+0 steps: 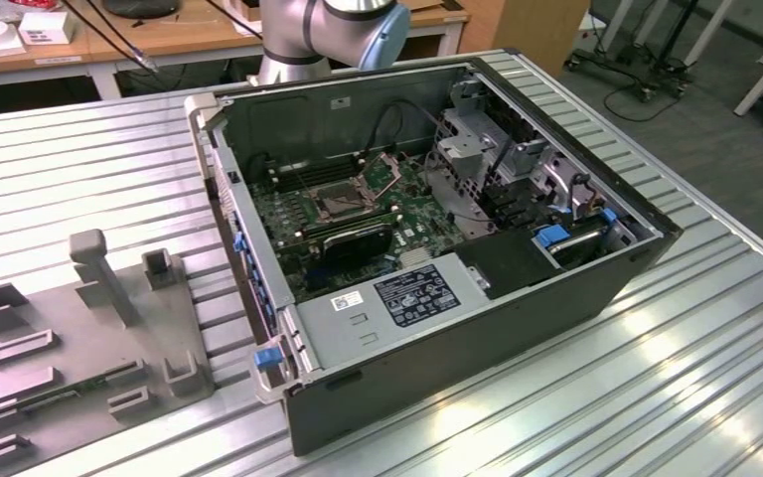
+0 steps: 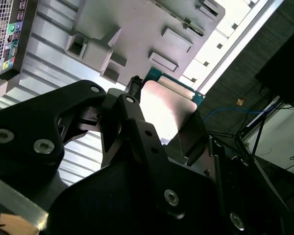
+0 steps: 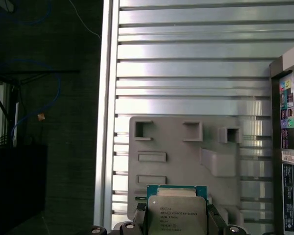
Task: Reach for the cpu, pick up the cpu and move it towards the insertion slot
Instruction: 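Pick up the cpu and move it towards the insertion slot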
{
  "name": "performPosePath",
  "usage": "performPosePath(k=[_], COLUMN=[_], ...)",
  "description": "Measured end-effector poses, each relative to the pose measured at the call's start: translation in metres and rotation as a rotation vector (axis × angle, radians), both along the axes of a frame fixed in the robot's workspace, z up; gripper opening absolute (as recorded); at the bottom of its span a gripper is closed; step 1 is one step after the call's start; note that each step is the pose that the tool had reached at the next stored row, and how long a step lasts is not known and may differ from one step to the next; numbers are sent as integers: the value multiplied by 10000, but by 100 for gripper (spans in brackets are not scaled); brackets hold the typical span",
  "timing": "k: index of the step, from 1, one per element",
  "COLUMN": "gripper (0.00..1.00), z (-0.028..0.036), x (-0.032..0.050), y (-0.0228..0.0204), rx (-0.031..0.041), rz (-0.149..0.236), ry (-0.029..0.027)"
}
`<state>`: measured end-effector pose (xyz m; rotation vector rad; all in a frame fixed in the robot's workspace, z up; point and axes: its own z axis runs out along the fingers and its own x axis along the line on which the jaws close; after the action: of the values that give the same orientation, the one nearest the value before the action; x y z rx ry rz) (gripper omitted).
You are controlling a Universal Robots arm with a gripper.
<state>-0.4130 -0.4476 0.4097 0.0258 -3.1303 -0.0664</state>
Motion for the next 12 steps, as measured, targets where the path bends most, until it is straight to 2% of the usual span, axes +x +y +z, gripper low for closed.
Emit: performPosePath(k=[12], gripper=[55], z=[-1], x=[62], y=[0], rx=[1], rz=[0], ry=[0])
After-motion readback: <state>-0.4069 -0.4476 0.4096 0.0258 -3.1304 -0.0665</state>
